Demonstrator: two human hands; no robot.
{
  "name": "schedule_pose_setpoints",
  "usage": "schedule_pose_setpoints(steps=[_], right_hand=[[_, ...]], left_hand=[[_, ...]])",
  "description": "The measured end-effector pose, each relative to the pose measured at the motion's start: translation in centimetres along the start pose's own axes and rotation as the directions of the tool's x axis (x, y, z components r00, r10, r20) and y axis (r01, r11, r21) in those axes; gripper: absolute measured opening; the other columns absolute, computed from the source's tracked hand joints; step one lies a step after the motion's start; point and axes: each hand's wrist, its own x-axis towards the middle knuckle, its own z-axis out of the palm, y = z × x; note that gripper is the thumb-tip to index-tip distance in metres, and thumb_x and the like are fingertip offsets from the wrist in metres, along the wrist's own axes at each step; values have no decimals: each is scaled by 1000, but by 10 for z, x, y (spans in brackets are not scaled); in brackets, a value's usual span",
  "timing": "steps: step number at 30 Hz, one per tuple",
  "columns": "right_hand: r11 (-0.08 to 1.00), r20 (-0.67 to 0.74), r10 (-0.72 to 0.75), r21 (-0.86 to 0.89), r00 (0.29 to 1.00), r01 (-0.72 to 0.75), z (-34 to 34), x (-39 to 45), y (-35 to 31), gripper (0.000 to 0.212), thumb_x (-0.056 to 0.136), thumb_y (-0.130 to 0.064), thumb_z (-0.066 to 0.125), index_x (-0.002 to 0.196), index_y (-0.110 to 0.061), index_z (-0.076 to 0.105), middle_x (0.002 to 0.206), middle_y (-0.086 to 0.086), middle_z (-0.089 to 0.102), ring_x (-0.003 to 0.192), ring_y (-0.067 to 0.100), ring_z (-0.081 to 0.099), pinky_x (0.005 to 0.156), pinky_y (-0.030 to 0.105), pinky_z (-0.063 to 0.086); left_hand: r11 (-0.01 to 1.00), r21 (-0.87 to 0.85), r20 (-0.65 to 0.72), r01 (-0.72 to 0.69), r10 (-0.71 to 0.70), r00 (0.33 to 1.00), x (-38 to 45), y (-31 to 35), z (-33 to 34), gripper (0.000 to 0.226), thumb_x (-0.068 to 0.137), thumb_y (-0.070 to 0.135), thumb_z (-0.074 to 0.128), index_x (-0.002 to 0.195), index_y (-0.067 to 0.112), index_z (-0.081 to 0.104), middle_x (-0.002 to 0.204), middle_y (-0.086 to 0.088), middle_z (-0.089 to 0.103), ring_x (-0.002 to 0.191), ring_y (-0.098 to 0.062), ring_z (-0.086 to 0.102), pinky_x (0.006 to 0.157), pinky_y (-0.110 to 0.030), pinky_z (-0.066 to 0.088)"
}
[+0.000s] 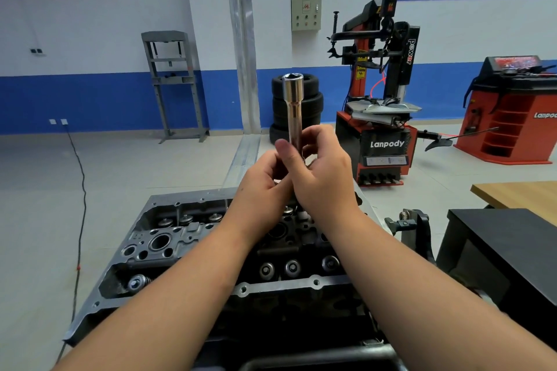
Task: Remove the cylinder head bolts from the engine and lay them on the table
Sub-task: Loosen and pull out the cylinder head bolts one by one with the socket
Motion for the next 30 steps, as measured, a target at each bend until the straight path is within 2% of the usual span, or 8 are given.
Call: schedule_pose_setpoints(steps=[3,6,9,13,16,22,27,30], right_hand=[[1000,-5,-20,-24,1000,20,0,1,0,21,95,-37,58,94,-17,62,83,-3,64,79,12,60,69,17,44],[999,29,-15,-49,999,16,0,1,0,33,99,-36,48,99,-10,68,85,-6,62,86,17,60,74,17,43],[1000,34,-3,-2,999,3,0,1,-3,31,100,-35,45,99,-14,68,84,-5,65,85,14,61,74,23,48],[1000,28,-15,18,999,15,-1,0,-4,18,94,-40,62,99,-25,55,83,-14,61,78,4,59,66,8,41],[1000,-11,-29,-10,1000,29,-1,1,-1,16,94,-36,61,92,-20,57,79,-6,61,75,8,58,65,11,41],[1000,46,8,-15,999,-7,0,1,-4,34,100,-38,44,98,-13,67,85,-3,66,85,16,62,72,29,48],[1000,37,7,14,999,-8,-1,-1,-4,28,91,-46,64,101,-23,53,84,-10,62,79,7,60,66,9,43],[1000,-14,-17,-19,1000,17,-1,1,-2,17,94,-37,61,92,-20,58,80,-5,63,76,9,59,65,12,42]], left_hand=[[998,-61,25,23,-22,999,-1,0,-1,16,105,36,59,119,39,65,115,10,76,109,-11,72,93,-35,62],[996,-70,43,49,-46,998,-2,0,-1,28,109,36,50,130,27,66,119,7,76,118,-11,68,103,-35,55],[1000,-8,14,22,-22,1000,-2,0,-2,21,108,29,56,124,26,68,112,9,77,108,-8,72,92,-30,59],[1000,10,-22,19,-19,1000,0,0,-1,12,101,27,67,109,35,67,101,13,77,90,-6,74,73,-24,62],[999,-28,-16,26,-27,1000,0,-2,-2,11,102,33,64,113,30,68,104,9,78,96,-10,75,79,-27,62],[999,-5,67,31,-31,997,-2,0,-1,29,110,41,44,123,32,68,114,7,76,112,-11,70,97,-35,58],[998,64,4,-5,5,1000,0,1,-1,12,103,37,59,108,42,69,98,11,77,89,-7,74,71,-24,61],[1000,15,-29,23,-22,999,1,-2,-1,12,101,36,66,113,34,68,105,7,78,97,-14,75,82,-41,64]])
